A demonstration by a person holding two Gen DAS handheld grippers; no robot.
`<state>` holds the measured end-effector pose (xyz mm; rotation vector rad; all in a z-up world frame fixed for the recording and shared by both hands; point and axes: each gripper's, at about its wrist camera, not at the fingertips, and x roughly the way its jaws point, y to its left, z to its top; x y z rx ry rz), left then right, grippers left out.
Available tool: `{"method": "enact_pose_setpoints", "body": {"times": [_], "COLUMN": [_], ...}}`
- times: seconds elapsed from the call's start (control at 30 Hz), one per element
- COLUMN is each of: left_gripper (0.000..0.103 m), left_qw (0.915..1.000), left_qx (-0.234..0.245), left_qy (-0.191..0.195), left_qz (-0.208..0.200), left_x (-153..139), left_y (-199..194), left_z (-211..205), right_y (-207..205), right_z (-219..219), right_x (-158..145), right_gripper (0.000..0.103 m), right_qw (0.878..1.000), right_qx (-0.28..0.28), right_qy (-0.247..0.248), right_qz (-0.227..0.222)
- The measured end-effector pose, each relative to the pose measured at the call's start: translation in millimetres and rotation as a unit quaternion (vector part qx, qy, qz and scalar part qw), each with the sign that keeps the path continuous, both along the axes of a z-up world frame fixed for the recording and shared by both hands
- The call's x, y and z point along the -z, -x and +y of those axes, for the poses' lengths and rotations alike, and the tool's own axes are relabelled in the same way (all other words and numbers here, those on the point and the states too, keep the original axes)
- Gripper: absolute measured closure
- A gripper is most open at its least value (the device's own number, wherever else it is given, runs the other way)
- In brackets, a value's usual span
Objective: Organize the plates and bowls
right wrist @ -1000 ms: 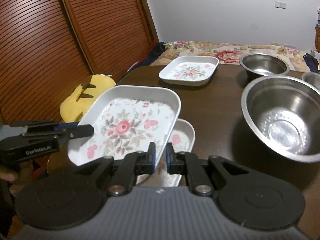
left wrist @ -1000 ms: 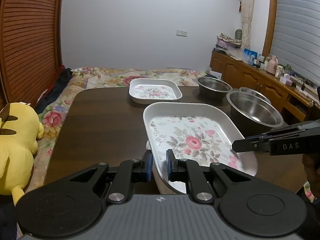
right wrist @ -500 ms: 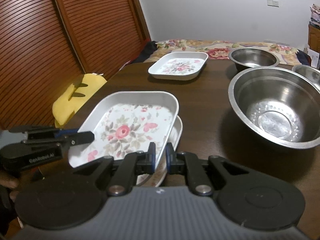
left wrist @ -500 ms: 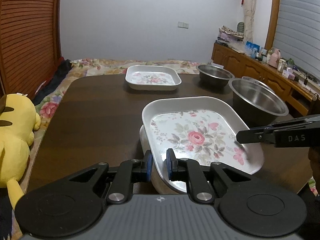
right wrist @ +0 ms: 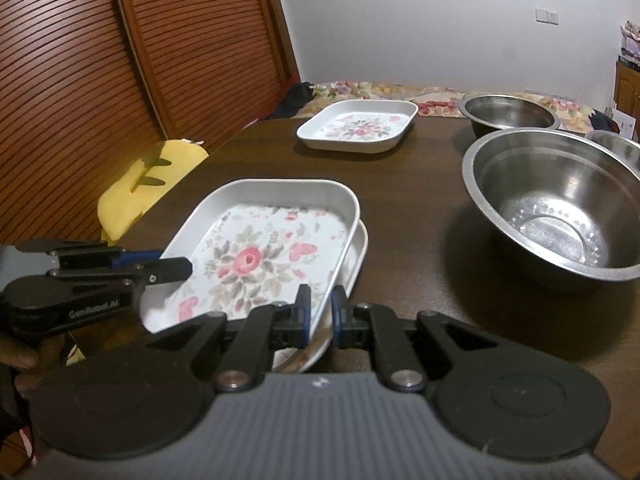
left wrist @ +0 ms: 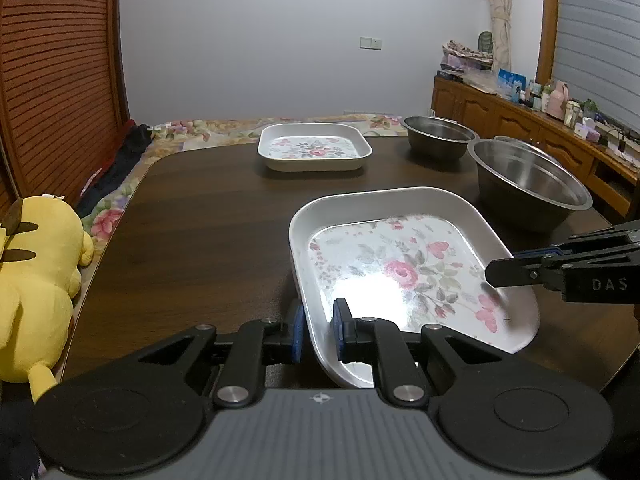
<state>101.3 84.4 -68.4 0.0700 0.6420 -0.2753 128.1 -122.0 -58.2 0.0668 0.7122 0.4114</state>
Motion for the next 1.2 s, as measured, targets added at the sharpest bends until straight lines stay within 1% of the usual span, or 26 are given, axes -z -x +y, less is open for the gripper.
{"method": "enact_pose_setpoints", "body": {"times": [0.27, 0.4, 0.87, 0.93, 1.03, 1.2], "left_gripper": [0.088, 0.088, 0.087, 0.084, 0.082, 0.070], "left_qw": [0.9999, 1.0000, 1.0000, 0.9999, 0.9999, 0.9997], "left_qx": [-0.002, -0.003, -0.010, -0.011, -0.012, -0.011], "left_qy": [-0.011, -0.008, 0.002, 0.002, 0.005, 0.010], "left_qz": [0.001, 0.002, -0.001, -0.004, -0.008, -0.017], "left_x": [3.3, 2.8, 0.5, -1.5, -6.3, -16.0], "left_y": [-1.7, -2.7, -1.7, -0.9, -0.9, -2.8], "left_z": [-3.2, -3.3, -1.2, 0.2, 1.2, 1.2], "right_y": [6.0, 7.3, 6.9, 8.3, 9.4, 10.3], "right_z": [2.0, 3.9, 2.8, 2.0, 0.6, -5.4], "right_x": [0.1, 2.4, 4.0, 2.8, -2.7, -13.7], "right_gripper": [0.089, 0.088, 0.089, 0.089, 0.089, 0.089], "right_qw": [1.000, 1.000, 1.000, 1.000, 1.000, 0.999], "right_qx": [0.004, 0.009, 0.010, 0.010, 0.011, 0.015], "right_qy": [0.004, 0.015, 0.008, 0.007, 0.005, -0.008], "right_qz": [-0.010, -0.017, -0.014, -0.019, -0.027, -0.038]}}
